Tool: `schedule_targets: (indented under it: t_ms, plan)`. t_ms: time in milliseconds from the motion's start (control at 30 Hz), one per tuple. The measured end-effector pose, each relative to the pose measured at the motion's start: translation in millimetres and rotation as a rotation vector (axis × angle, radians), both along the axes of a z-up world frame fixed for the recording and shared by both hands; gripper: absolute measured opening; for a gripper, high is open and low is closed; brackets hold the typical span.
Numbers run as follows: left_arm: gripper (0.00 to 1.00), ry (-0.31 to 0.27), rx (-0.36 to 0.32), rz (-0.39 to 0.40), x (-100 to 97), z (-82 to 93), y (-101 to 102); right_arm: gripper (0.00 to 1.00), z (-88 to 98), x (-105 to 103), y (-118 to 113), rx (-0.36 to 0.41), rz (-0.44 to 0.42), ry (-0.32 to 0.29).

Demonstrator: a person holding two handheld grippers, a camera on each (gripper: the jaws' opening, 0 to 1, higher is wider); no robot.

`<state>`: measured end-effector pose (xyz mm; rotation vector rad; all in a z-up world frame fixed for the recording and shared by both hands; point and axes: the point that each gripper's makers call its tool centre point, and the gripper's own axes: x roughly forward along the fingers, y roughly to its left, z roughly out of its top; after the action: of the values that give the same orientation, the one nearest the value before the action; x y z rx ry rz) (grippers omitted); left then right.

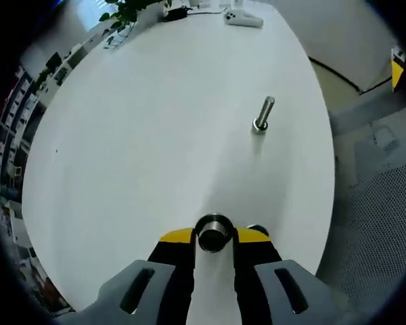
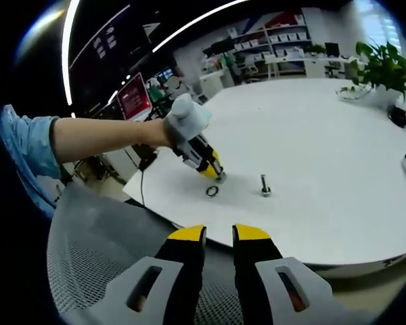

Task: Place the washer onto the threaded stud by aligning its center hole with the stud, sliding it down to the base, and recovering from edge contact or off-axis alignment until the washer reaches the visible bottom stop.

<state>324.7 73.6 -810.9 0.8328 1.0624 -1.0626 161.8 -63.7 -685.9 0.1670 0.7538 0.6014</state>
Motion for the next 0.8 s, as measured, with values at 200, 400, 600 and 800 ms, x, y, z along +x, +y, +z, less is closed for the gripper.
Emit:
schedule_targets:
  t_ms: [200,400,600,800]
  plan:
    - [0.19,0.004,-0.002,-0.003,1.1,4.7,0.1,0.19,-0.6,-0.2,0.3,-0.002,0.004,0.001]
    - [0.19,-0.003,0.015,-0.021,-0.5,3.3,-0.5,0.19,-0.5,-0.1,0.0,0.000,0.003,0.000]
    - [0.19,0.009,0.020,-0.015,0.6,3.6,-0.9,0.19,-1.0,-0.5,0.4,-0.001,0.011,0.002]
    - [0.19,0.018,0.067,-0.045,0.1,2.9,-1.5,0.19,-1.5,-0.9,0.7,-0.003,0.015,0.004]
